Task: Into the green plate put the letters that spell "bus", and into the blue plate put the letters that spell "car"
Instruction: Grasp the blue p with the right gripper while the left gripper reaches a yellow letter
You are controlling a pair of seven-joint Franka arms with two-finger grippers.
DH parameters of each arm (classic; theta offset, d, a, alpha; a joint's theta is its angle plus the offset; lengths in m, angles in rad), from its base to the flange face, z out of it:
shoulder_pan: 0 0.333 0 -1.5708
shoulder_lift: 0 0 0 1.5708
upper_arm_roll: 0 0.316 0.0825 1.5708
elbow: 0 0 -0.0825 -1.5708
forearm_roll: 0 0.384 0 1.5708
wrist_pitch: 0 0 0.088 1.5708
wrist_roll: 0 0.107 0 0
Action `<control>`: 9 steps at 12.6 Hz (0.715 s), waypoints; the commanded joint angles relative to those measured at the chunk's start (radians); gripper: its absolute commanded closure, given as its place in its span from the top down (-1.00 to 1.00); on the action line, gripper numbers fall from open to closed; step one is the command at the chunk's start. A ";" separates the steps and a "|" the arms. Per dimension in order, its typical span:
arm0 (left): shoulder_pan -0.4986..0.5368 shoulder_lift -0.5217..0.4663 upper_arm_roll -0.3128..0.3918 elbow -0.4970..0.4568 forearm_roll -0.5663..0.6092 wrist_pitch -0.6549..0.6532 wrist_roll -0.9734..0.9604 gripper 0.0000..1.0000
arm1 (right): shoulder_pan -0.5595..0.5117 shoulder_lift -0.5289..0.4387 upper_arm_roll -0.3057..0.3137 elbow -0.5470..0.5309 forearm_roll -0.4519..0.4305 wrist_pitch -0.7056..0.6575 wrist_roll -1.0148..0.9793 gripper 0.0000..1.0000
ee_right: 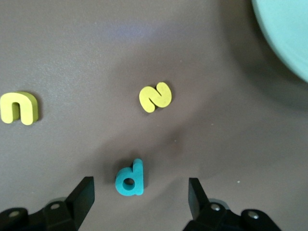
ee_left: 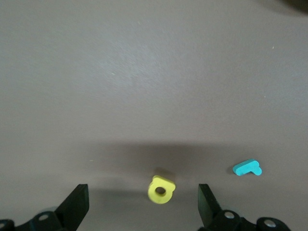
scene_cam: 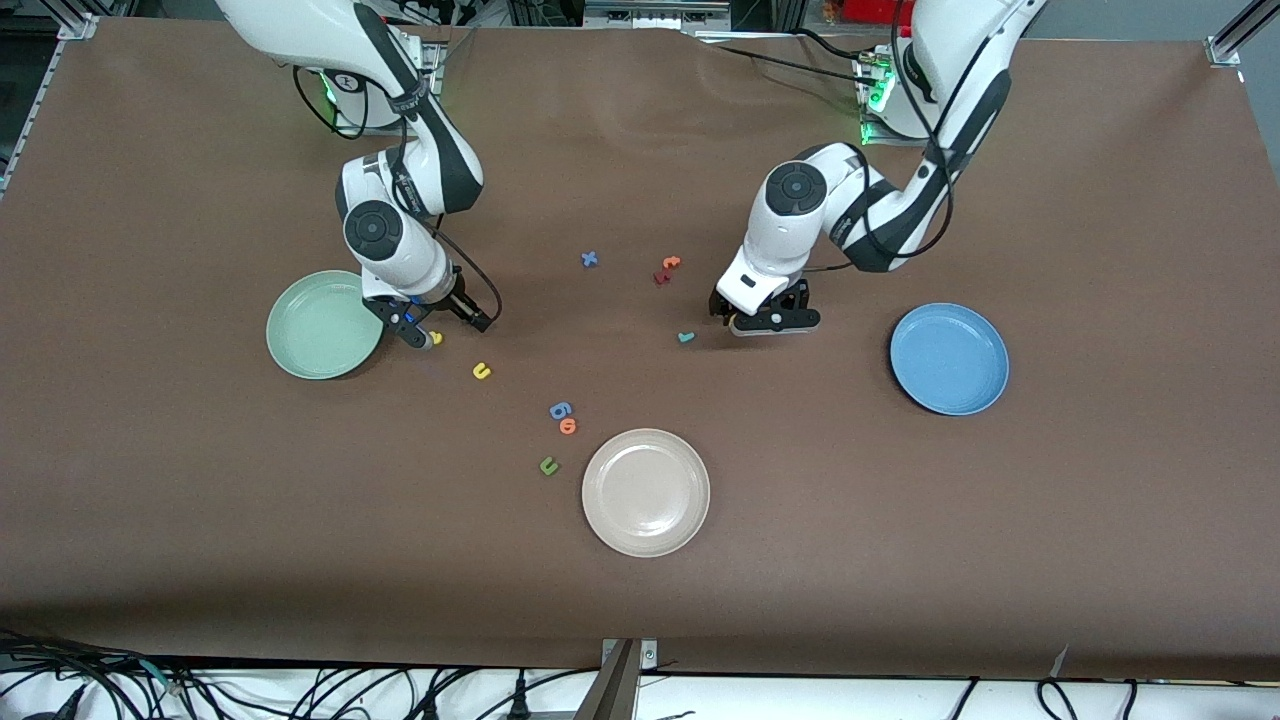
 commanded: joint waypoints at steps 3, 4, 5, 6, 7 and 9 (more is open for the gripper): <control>-0.002 0.050 0.001 0.024 0.036 0.033 -0.029 0.99 | -0.003 0.032 0.016 -0.014 0.011 0.054 0.009 0.61; -0.003 0.055 0.000 0.024 0.036 0.033 -0.029 0.97 | -0.003 0.035 0.016 -0.012 0.011 0.054 0.009 0.44; -0.003 0.058 0.000 0.024 0.036 0.033 -0.029 0.94 | -0.003 0.037 0.017 -0.012 0.011 0.054 0.008 0.23; -0.003 0.066 0.000 0.024 0.036 0.033 -0.029 0.93 | -0.003 0.037 0.017 -0.012 0.010 0.056 0.008 0.01; -0.006 0.072 0.000 0.026 0.036 0.033 -0.031 0.93 | -0.003 0.037 0.017 -0.012 0.010 0.056 0.003 -0.22; -0.021 0.080 0.001 0.026 0.036 0.033 -0.031 0.90 | -0.003 0.037 0.017 -0.012 0.010 0.054 -0.006 -0.63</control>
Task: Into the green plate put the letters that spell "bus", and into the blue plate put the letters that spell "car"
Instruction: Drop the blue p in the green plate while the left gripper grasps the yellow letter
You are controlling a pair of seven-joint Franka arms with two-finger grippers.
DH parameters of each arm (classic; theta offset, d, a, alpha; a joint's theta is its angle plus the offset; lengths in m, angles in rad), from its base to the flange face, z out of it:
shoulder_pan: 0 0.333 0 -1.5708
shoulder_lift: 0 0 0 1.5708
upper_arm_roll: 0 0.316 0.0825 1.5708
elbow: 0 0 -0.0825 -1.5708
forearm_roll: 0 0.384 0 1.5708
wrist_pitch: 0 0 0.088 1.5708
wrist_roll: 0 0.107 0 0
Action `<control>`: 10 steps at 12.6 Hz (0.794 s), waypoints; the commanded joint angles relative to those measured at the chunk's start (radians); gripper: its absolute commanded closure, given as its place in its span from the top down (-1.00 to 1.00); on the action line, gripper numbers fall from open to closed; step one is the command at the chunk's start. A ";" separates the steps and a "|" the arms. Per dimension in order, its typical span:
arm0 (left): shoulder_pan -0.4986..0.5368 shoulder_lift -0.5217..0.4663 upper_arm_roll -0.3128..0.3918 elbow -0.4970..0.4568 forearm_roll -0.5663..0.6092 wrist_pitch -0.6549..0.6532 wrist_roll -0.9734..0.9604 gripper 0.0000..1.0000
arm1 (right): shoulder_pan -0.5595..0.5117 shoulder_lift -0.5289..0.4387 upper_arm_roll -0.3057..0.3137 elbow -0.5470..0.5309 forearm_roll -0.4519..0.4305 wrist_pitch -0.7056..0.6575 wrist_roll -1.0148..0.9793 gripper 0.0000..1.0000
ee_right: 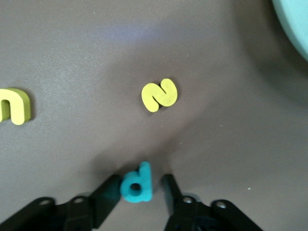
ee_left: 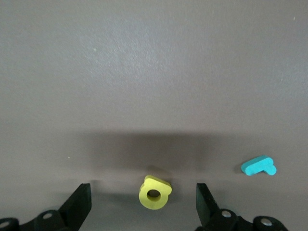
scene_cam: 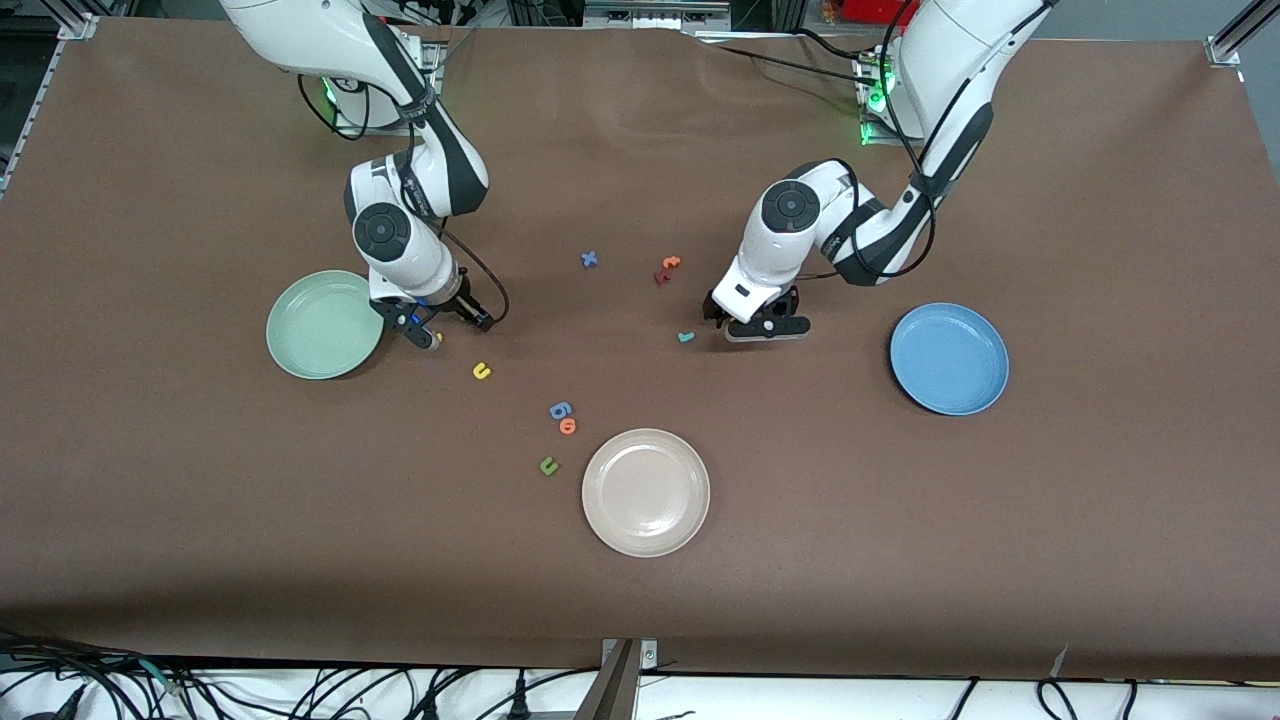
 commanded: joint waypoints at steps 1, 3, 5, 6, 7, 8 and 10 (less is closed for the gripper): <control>-0.018 0.022 0.002 0.022 0.036 0.005 -0.031 0.88 | -0.003 0.012 0.011 -0.010 0.010 0.012 -0.010 -0.89; -0.020 0.022 0.002 0.028 0.036 0.001 -0.037 0.80 | -0.003 0.006 0.014 -0.001 0.010 0.001 -0.010 -1.00; -0.029 0.023 0.003 0.039 0.036 -0.011 -0.038 0.69 | -0.006 -0.038 0.005 0.039 0.010 -0.104 -0.015 -1.00; -0.032 0.023 0.003 0.039 0.036 -0.020 -0.038 0.62 | -0.009 -0.064 -0.013 0.085 0.007 -0.210 -0.021 -1.00; -0.035 0.023 0.005 0.040 0.036 -0.032 -0.038 0.54 | -0.009 -0.086 -0.056 0.138 0.003 -0.325 -0.050 -1.00; -0.037 0.025 0.005 0.058 0.036 -0.054 -0.038 0.50 | -0.009 -0.104 -0.096 0.182 0.003 -0.440 -0.102 -1.00; -0.051 0.031 0.006 0.071 0.036 -0.078 -0.038 0.42 | -0.009 -0.121 -0.197 0.225 0.002 -0.569 -0.242 -1.00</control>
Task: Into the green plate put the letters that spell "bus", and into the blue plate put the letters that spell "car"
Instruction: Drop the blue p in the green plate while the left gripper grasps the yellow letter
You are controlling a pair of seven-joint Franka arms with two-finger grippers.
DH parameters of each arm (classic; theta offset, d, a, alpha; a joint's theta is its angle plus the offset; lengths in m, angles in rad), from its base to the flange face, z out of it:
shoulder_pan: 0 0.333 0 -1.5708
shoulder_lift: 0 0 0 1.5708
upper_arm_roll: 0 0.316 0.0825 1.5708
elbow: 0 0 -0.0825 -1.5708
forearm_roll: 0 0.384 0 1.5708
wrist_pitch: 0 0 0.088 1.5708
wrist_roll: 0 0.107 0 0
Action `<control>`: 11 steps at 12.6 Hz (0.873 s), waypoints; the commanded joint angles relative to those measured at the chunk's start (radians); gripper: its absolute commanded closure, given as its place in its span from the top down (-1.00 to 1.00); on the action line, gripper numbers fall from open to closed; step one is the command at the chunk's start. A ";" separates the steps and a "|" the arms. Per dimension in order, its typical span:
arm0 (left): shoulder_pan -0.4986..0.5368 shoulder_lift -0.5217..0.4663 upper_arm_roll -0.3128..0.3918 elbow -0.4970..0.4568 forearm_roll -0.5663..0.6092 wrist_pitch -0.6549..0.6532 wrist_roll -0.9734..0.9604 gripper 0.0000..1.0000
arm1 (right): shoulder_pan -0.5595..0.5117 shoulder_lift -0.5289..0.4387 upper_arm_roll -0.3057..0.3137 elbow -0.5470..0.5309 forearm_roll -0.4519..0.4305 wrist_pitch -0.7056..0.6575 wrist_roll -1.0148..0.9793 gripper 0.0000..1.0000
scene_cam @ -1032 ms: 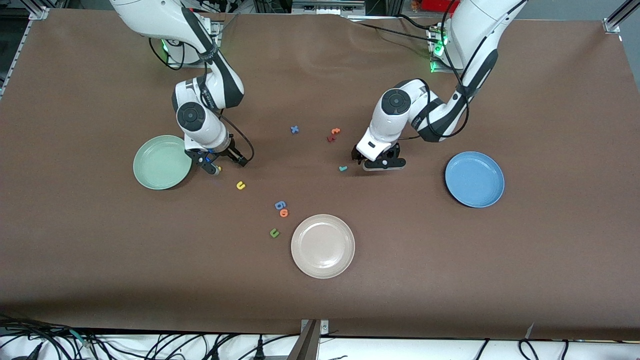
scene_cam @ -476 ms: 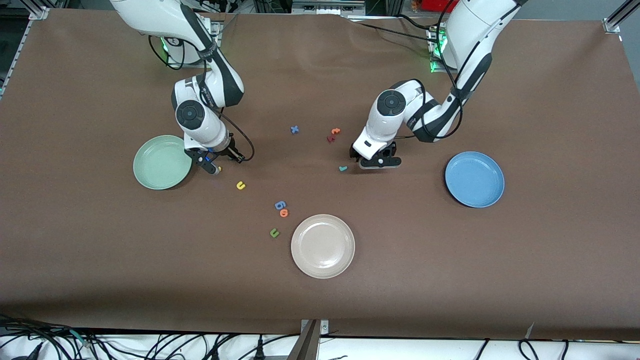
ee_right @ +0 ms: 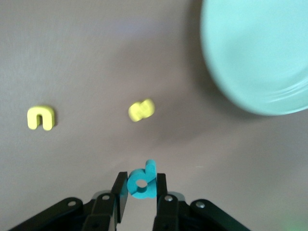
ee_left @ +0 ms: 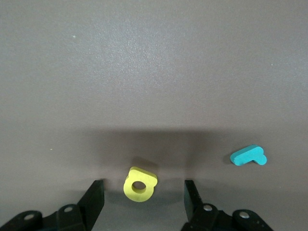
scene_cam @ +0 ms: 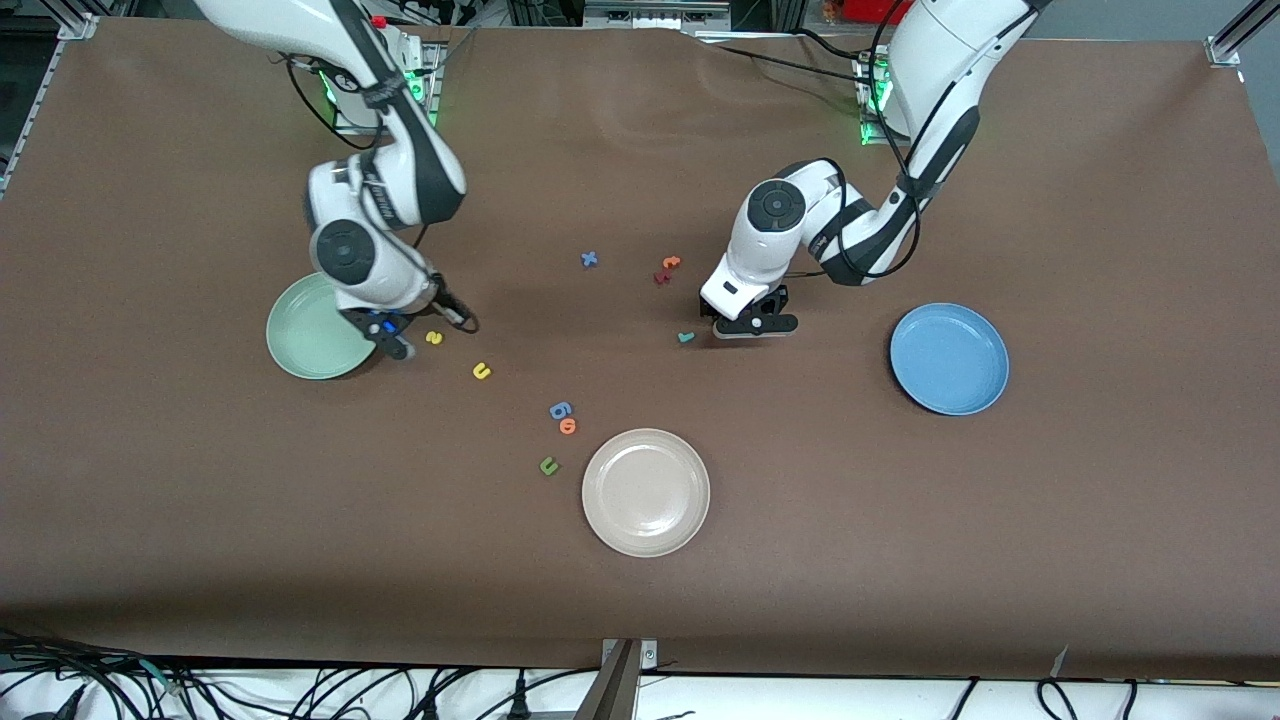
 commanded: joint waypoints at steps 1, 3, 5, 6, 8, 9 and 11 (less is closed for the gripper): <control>-0.021 0.015 0.006 0.038 0.036 -0.039 -0.031 0.36 | -0.005 -0.030 -0.116 0.027 0.001 -0.114 -0.193 -1.00; -0.021 0.015 0.006 0.038 0.036 -0.041 -0.031 0.25 | -0.006 -0.015 -0.189 0.016 -0.006 -0.114 -0.348 -1.00; -0.021 0.016 0.008 0.038 0.036 -0.041 -0.031 0.13 | -0.011 0.034 -0.266 0.014 -0.020 -0.105 -0.500 -1.00; -0.021 0.016 0.008 0.038 0.036 -0.041 -0.031 0.06 | -0.011 0.065 -0.301 0.014 -0.020 -0.102 -0.580 -1.00; -0.021 0.016 0.008 0.038 0.036 -0.041 -0.031 -0.03 | -0.021 0.109 -0.323 0.010 -0.020 -0.073 -0.655 -1.00; -0.021 0.016 0.008 0.038 0.036 -0.041 -0.031 -0.07 | -0.035 0.131 -0.323 0.007 -0.020 -0.048 -0.691 -1.00; -0.021 0.022 0.010 0.038 0.036 -0.041 -0.031 -0.15 | -0.066 0.159 -0.322 -0.001 -0.016 -0.023 -0.751 -1.00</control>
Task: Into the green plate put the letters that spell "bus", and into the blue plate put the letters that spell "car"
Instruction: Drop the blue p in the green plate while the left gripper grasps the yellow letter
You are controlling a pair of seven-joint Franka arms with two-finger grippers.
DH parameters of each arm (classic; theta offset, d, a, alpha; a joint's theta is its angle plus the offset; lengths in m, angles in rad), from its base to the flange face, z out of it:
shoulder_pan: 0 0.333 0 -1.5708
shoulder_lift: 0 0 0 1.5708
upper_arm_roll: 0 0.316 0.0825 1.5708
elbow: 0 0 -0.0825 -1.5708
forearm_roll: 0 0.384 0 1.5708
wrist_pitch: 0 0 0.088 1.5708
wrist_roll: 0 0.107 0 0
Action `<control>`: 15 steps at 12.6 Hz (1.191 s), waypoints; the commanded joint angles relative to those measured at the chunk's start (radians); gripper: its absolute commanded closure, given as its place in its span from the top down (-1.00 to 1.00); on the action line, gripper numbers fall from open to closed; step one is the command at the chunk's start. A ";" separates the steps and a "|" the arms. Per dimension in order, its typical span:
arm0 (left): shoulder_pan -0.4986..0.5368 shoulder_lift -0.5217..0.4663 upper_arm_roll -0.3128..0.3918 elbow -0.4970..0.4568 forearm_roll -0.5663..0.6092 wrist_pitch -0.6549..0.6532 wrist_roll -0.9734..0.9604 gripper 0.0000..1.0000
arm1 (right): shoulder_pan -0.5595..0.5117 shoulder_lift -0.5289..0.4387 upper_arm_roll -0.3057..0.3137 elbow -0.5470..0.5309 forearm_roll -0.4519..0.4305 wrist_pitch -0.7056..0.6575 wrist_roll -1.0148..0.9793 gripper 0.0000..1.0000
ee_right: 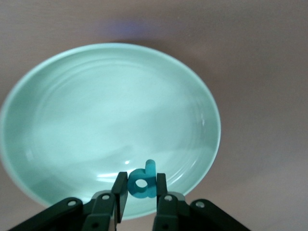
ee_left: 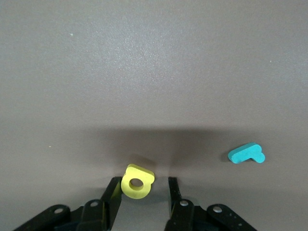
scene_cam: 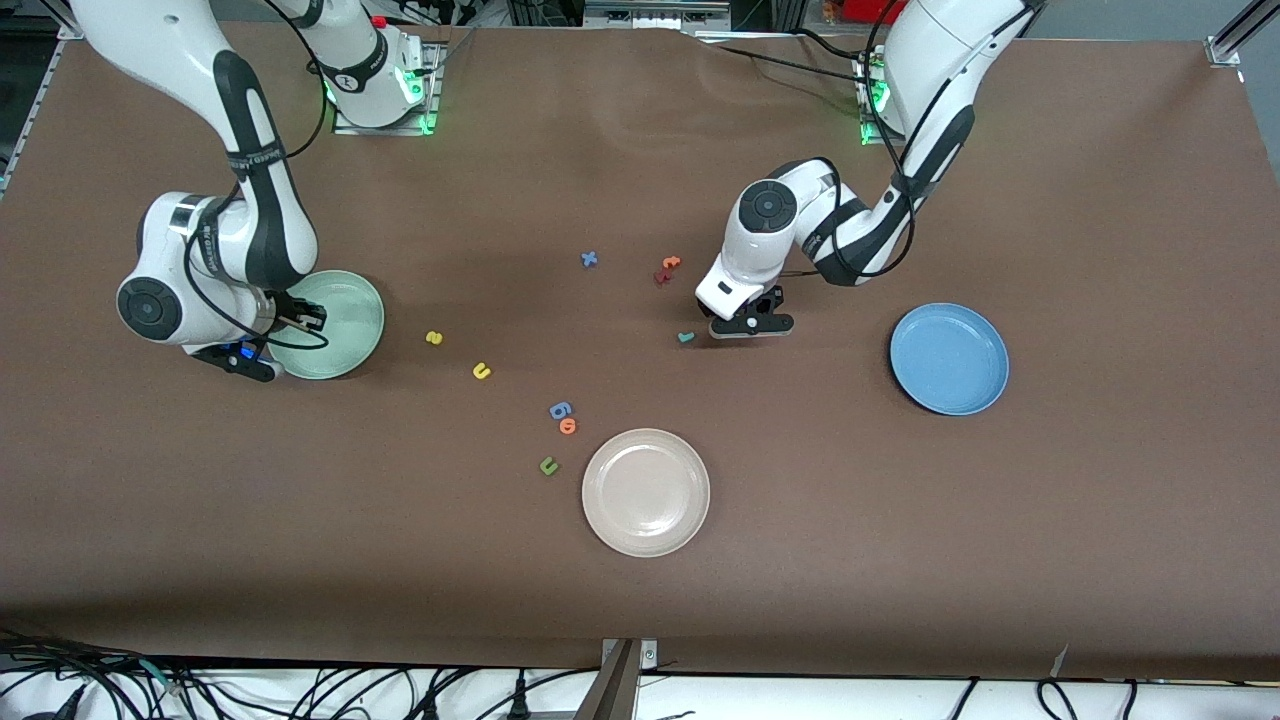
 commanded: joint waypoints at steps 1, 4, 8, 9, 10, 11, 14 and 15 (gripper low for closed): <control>-0.010 0.018 0.007 0.025 0.036 -0.018 -0.024 -0.19 | -0.021 0.018 0.000 -0.007 -0.006 0.028 -0.063 -1.00; -0.010 0.021 0.007 0.026 0.036 -0.018 -0.024 -0.33 | -0.019 0.012 0.000 -0.004 -0.006 0.028 -0.063 0.71; -0.008 0.019 0.008 0.025 0.036 -0.018 -0.023 -0.42 | 0.068 -0.072 0.011 0.007 0.003 -0.024 0.070 0.97; -0.003 0.019 0.008 0.025 0.036 -0.018 -0.020 -0.43 | 0.092 -0.084 0.013 0.007 0.008 -0.018 0.092 0.97; 0.001 0.016 0.007 0.026 0.036 -0.020 -0.015 -0.45 | 0.111 -0.086 0.029 0.009 0.011 -0.009 0.121 0.97; 0.004 0.010 0.008 0.028 0.036 -0.034 -0.009 -0.46 | 0.115 -0.086 0.052 0.013 0.032 0.002 0.139 0.97; 0.021 0.009 0.003 0.116 0.034 -0.196 0.043 -0.48 | 0.120 -0.081 0.136 0.010 0.088 0.060 0.166 0.97; 0.027 0.007 0.003 0.130 0.027 -0.222 0.066 -0.48 | 0.120 -0.072 0.160 0.009 0.088 0.083 0.170 0.97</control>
